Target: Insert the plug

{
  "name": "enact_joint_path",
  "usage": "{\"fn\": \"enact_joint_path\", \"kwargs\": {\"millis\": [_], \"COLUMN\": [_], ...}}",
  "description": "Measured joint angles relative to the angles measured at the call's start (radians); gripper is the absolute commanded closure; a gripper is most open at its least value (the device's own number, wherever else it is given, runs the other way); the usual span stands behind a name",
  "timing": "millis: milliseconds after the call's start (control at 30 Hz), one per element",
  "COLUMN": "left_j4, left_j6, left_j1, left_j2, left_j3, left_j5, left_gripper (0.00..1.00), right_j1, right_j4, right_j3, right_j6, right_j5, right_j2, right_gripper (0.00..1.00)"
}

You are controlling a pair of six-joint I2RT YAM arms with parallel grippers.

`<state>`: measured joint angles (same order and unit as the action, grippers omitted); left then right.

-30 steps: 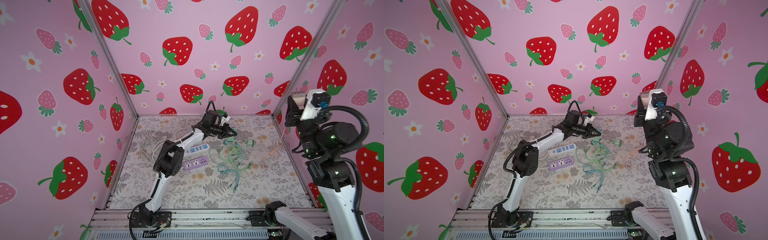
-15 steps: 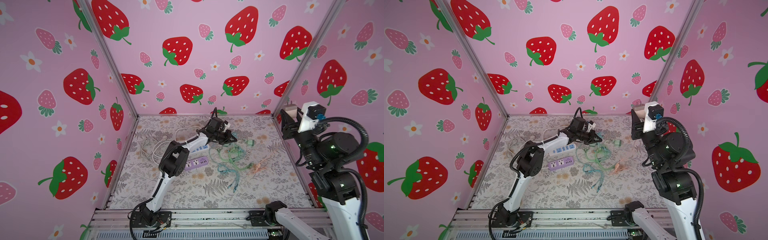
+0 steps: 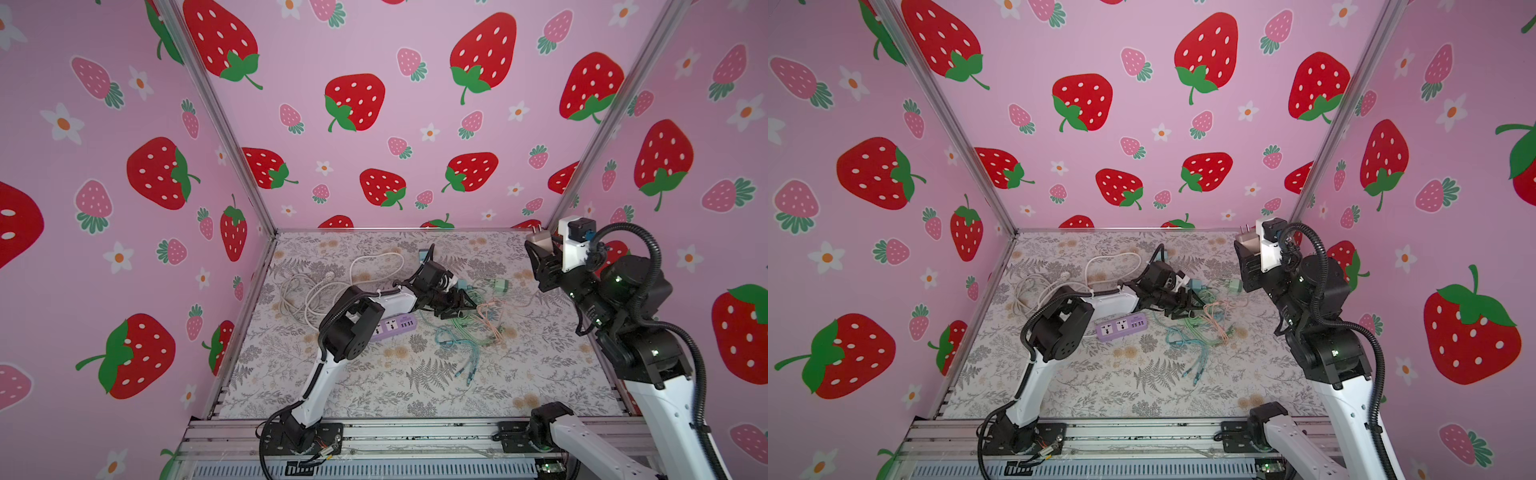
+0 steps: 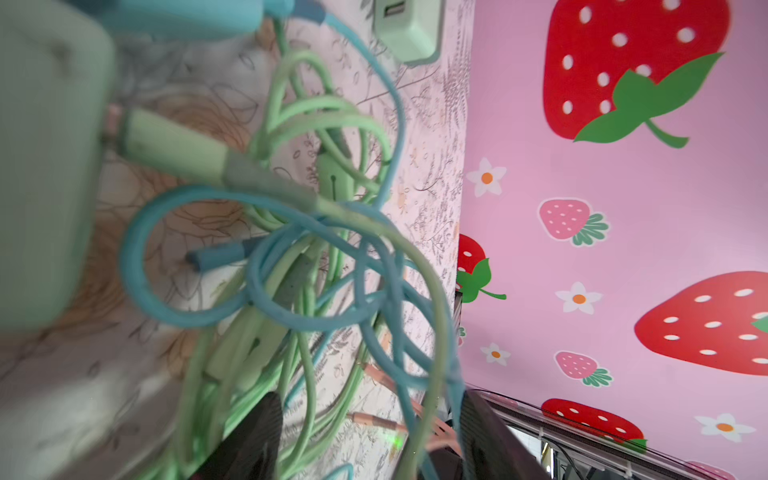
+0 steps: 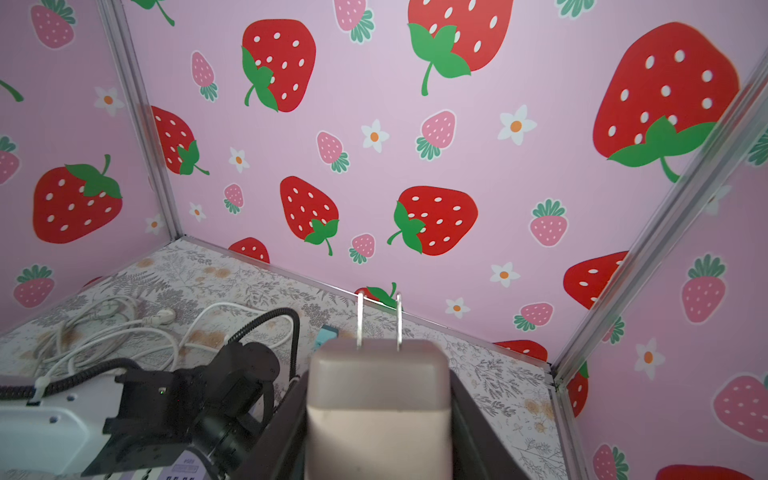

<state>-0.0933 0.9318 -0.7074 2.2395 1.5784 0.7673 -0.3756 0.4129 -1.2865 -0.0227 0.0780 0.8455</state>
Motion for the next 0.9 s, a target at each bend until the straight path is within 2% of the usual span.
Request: {"fn": "enact_joint_path", "kwargs": {"millis": [333,500,667,900], "left_j4": [0.171,0.233,0.218,0.202], "left_j6": [-0.139,-0.200,-0.222,-0.232], "left_j1": [0.119,0.157,0.164,0.164], "left_j2": [-0.283,-0.406,-0.497,-0.608], "left_j3": [-0.003,-0.101,-0.179,-0.247], "left_j5": [-0.017,-0.042,0.019,0.134], "left_gripper": [0.19,0.18,0.17,0.18], "right_j1": [0.000,0.000,-0.022,-0.072], "right_j4": [0.019,-0.013,-0.090,-0.154], "right_j3": [0.094,0.154,0.240,0.290], "right_j6": [0.026,0.048,0.068,0.058], "right_j5": [0.222,0.346,0.454,0.497], "right_j2": [0.043,0.066,0.132,0.180], "right_gripper": [0.66,0.67,0.67,0.67]}}
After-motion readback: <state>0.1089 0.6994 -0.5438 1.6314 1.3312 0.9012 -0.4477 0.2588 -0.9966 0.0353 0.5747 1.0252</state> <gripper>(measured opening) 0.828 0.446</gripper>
